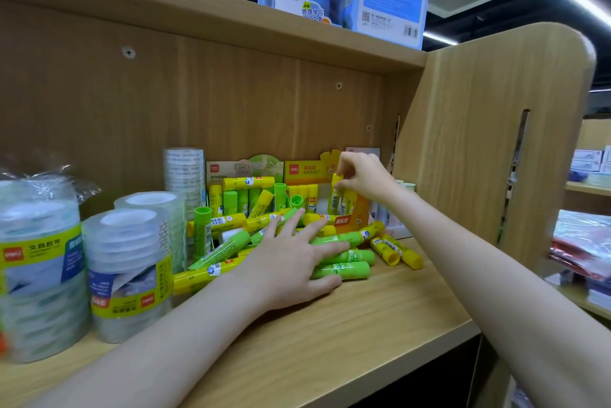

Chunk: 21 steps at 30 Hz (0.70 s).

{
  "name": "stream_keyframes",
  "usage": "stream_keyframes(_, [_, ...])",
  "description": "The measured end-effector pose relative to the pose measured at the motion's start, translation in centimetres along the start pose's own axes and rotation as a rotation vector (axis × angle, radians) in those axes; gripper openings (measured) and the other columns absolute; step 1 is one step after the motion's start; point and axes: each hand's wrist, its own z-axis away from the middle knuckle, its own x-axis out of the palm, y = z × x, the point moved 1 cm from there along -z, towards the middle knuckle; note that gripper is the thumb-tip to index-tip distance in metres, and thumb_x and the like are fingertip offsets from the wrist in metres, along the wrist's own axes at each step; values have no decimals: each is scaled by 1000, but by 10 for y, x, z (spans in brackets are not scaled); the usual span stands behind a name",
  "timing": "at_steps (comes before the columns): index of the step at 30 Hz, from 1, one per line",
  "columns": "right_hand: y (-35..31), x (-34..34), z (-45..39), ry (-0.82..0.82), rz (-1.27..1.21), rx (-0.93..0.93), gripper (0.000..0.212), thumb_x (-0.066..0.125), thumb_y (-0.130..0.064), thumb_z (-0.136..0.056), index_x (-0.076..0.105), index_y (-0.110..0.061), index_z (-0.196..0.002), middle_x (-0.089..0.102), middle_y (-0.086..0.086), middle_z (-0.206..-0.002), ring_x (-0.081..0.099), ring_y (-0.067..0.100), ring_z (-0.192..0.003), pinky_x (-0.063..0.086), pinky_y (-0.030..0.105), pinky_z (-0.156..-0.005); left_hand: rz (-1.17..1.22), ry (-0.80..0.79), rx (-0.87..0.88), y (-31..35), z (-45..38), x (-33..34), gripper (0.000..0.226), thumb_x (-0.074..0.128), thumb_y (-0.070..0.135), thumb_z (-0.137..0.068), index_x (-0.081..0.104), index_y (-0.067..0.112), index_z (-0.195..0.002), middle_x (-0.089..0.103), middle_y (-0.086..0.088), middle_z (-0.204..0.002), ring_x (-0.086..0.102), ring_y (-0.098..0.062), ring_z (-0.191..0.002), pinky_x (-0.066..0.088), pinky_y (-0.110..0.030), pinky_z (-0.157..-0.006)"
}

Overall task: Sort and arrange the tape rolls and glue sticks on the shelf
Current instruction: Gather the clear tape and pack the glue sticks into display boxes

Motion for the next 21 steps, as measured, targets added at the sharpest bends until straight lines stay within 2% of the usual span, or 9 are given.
stream_keyframes(4, [-2, 6, -3, -25, 89, 60, 14, 72, -13, -80, 58, -13, -79, 59, 4, -82, 57, 21, -83, 42, 28, -68, 1, 0, -1, 0, 0, -1, 55, 30, 61, -91, 12, 52, -142, -3, 6, -158, -14, -26, -144, -6, -52, -114])
stream_keyframes(8, [-7, 8, -8, -45, 121, 117, 11, 70, -12, -81, 59, -12, -80, 64, 9, -92, 57, 22, -85, 41, 28, -70, 2, 2, -8, 1, 0, -1, 55, 31, 61, -91, 12, 52, -142, -3, 2, -158, -13, -26, -144, -6, -50, -114])
stream_keyframes(10, [-9, 9, -10, -32, 150, 159, 8, 66, -10, -84, 60, -13, -80, 64, 12, -98, 58, 27, -94, 43, 30, -73, 0, -1, -11, 1, 0, -1, 55, 31, 61, -91, 12, 52, -142, -3, 0, -158, -13, -26, -144, -6, -51, -114])
stream_keyframes(13, [-11, 10, -14, -22, 248, 183, 5, 61, -10, -87, 65, -9, -89, 60, 17, -106, 46, 34, -113, 41, 40, -87, 7, -6, -11, 1, 0, -1, 55, 31, 61, -91, 13, 52, -142, -2, -1, -158, -13, -26, -144, -5, -51, -115])
stream_keyframes(16, [-17, 14, -15, -58, 352, 192, 22, 67, -20, -84, 60, -5, -100, 60, 15, -109, 44, 33, -115, 36, 41, -93, 16, -8, -12, 0, 0, -1, 54, 32, 61, -91, 14, 52, -142, -2, -1, -158, -13, -26, -144, -5, -51, -115])
stream_keyframes(21, [-14, 18, -16, 5, 273, 240, 25, 70, -15, -81, 60, -4, -101, 62, 18, -109, 51, 36, -109, 42, 37, -86, 30, -5, -11, 1, 0, -1, 54, 33, 60, -92, 15, 52, -142, -1, -1, -158, -13, -26, -144, -6, -50, -115])
